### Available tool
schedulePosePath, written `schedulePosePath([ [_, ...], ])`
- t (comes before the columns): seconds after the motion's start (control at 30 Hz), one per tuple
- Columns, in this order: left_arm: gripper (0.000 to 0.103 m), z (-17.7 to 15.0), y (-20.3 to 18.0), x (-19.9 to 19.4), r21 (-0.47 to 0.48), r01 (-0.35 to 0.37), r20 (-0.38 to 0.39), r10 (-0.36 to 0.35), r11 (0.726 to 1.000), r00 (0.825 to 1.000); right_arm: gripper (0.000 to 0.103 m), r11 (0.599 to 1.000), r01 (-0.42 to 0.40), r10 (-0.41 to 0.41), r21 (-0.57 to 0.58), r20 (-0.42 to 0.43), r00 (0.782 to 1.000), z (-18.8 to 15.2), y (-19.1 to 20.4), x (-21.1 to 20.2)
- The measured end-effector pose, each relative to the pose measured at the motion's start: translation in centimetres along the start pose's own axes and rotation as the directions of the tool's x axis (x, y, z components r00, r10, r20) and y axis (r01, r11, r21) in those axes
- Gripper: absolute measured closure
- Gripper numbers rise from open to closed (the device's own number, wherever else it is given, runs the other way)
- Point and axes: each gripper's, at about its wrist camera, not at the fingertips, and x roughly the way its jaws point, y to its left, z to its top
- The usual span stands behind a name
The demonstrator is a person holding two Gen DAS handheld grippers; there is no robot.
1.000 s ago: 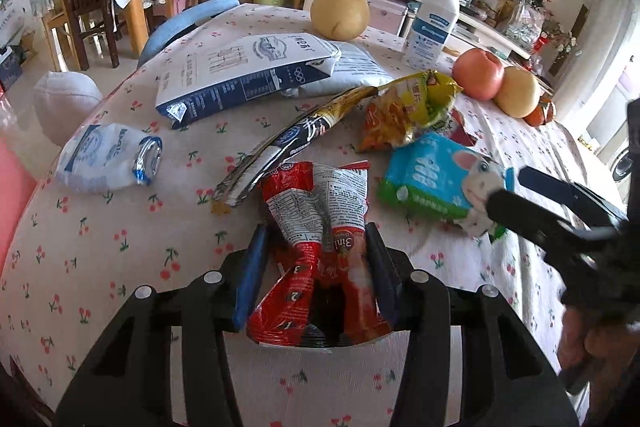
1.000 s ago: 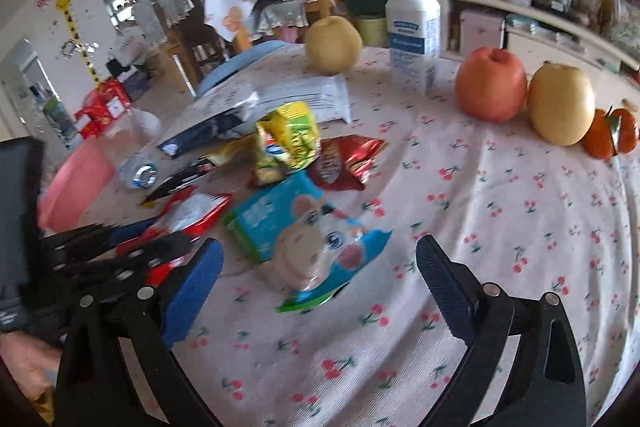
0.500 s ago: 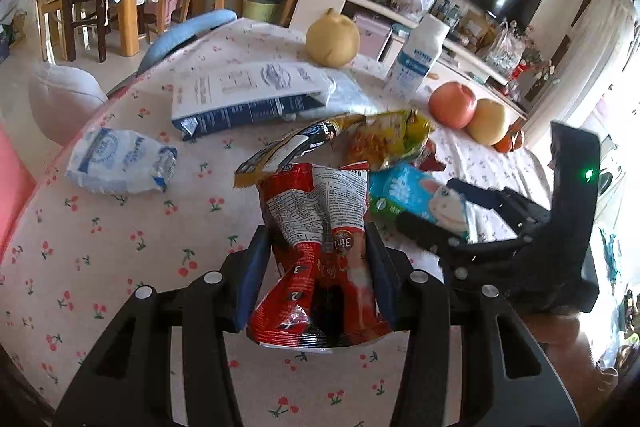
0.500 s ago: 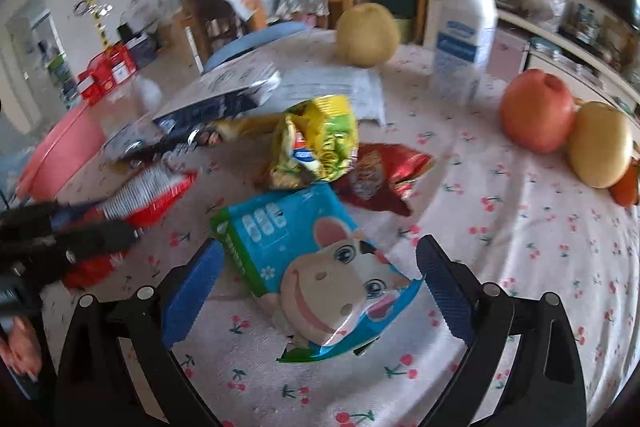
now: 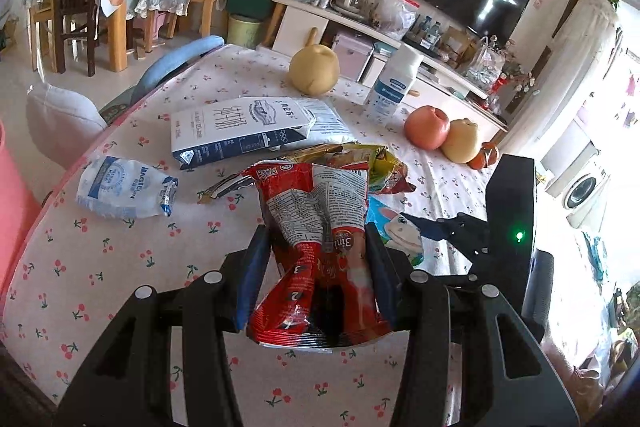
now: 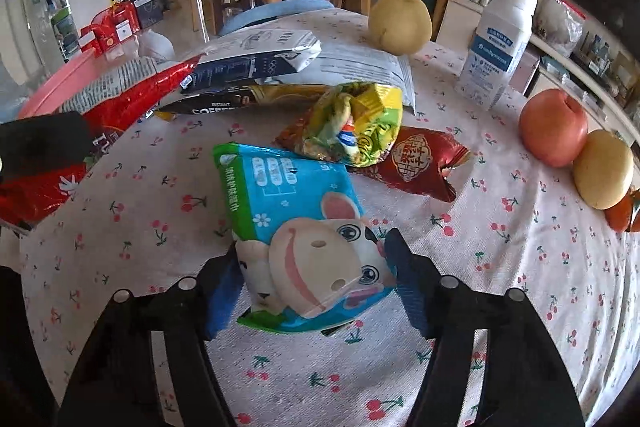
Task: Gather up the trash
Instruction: 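Grasp the blue cow-print snack bag with the right tool while the left tool holds the noodles, then drop the noodle packets into the pink bucket with the left tool while the right tool drops the cow bag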
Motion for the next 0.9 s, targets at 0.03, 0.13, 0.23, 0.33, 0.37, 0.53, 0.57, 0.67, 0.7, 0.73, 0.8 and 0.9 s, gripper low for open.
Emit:
schedulePosePath([
  [0.03, 0.054, 0.1, 0.1, -0.3, 0.001, -0.005, 0.008, 0.005, 1.0, 1.0, 0.042, 1.0, -0.001, 0.001, 0.007, 0.0, 1.0, 0.1, 0.1, -0.1],
  [0.13, 0.054, 0.1, 0.9, -0.9, -0.013, -0.02, 0.028, 0.02, 1.0, 0.999, 0.045, 1.0, -0.018, 0.018, 0.025, 0.0, 1.0, 0.0, 0.2, -0.2],
  [0.23, 0.054, 0.2, 1.4, -1.2, -0.023, -0.043, 0.044, 0.044, 0.999, 0.998, 0.052, 0.999, -0.019, 0.019, 0.031, 0.008, 1.0, 0.1, 0.8, -0.4],
  [0.33, 0.054, 0.1, 1.7, -1.4, -0.028, -0.06, 0.059, 0.061, 0.998, 0.996, 0.057, 0.998, -0.018, 0.018, 0.054, 0.011, 1.0, 0.0, 1.4, -0.7],
  [0.37, 0.054, 0.1, 1.9, -1.5, -0.034, -0.06, 0.061, 0.062, 0.998, 0.996, 0.058, 0.998, -0.017, 0.017, 0.063, 0.011, 1.0, -0.1, 1.7, -0.8],
  [0.53, 0.054, 0.2, 2.8, -2.1, -0.051, -0.092, 0.085, 0.096, 0.995, 0.992, 0.062, 0.993, -0.015, 0.013, 0.117, 0.022, 1.0, -0.9, 2.3, -1.7],
  [0.57, 0.054, 0.3, 3.0, -2.3, -0.056, -0.097, 0.091, 0.102, 0.994, 0.991, 0.062, 0.991, -0.018, 0.014, 0.134, 0.029, 0.999, -1.1, 2.4, -2.0],
  [0.67, 0.054, 0.5, 3.6, -2.7, -0.077, -0.104, 0.107, 0.111, 0.992, 0.988, 0.063, 0.982, -0.036, 0.026, 0.184, 0.052, 0.998, -1.2, 2.5, -2.6],
  [0.7, 0.054, 0.5, 3.7, -2.9, -0.081, -0.109, 0.112, 0.118, 0.991, 0.987, 0.063, 0.979, -0.045, 0.034, 0.197, 0.059, 0.998, -1.2, 2.6, -2.8],
  [0.73, 0.054, 0.6, 3.9, -3.2, -0.084, -0.12, 0.12, 0.129, 0.989, 0.984, 0.063, 0.974, -0.06, 0.046, 0.219, 0.07, 0.997, -1.2, 2.7, -3.1],
  [0.8, 0.054, 0.7, 4.2, -3.6, -0.088, -0.125, 0.133, 0.136, 0.988, 0.982, 0.063, 0.965, -0.084, 0.066, 0.247, 0.082, 0.994, -1.2, 2.8, -3.5],
  [0.9, 0.054, 1.0, 4.7, -4.2, -0.096, -0.137, 0.152, 0.15, 0.986, 0.977, 0.063, 0.94, -0.156, 0.129, 0.303, 0.109, 0.986, -1.1, 2.9, -4.1],
])
